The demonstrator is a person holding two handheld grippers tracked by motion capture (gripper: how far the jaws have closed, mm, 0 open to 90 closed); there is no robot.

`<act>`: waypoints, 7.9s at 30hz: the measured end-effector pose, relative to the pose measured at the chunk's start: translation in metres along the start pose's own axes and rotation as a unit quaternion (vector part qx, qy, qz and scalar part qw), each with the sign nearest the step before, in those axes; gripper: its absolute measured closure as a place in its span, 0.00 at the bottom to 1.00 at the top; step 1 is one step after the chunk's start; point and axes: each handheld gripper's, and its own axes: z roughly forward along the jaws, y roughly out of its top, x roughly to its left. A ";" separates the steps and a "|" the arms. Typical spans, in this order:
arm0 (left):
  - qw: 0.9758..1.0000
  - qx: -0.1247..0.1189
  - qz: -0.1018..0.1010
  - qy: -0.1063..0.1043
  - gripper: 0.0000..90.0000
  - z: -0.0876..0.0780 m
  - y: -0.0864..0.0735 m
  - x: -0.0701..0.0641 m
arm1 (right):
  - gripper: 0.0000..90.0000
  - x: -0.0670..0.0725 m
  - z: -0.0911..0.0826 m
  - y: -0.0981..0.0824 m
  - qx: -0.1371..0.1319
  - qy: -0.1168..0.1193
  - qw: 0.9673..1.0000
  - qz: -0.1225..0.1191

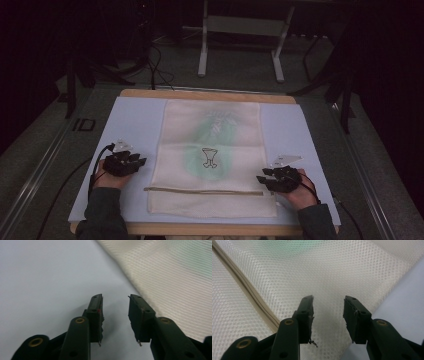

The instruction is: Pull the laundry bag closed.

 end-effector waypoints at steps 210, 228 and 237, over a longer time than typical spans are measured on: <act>0.987 0.036 0.074 -0.137 0.96 0.007 0.000 -0.017 | 0.91 0.196 0.129 0.138 -0.030 0.186 0.961 -0.201; 0.988 0.034 0.066 -0.134 0.92 0.006 -0.001 -0.014 | 0.78 0.209 0.144 0.151 -0.031 0.193 0.960 -0.201; 0.988 0.034 0.065 -0.135 0.91 0.006 -0.001 -0.014 | 0.80 0.219 0.156 0.159 -0.028 0.193 0.958 -0.209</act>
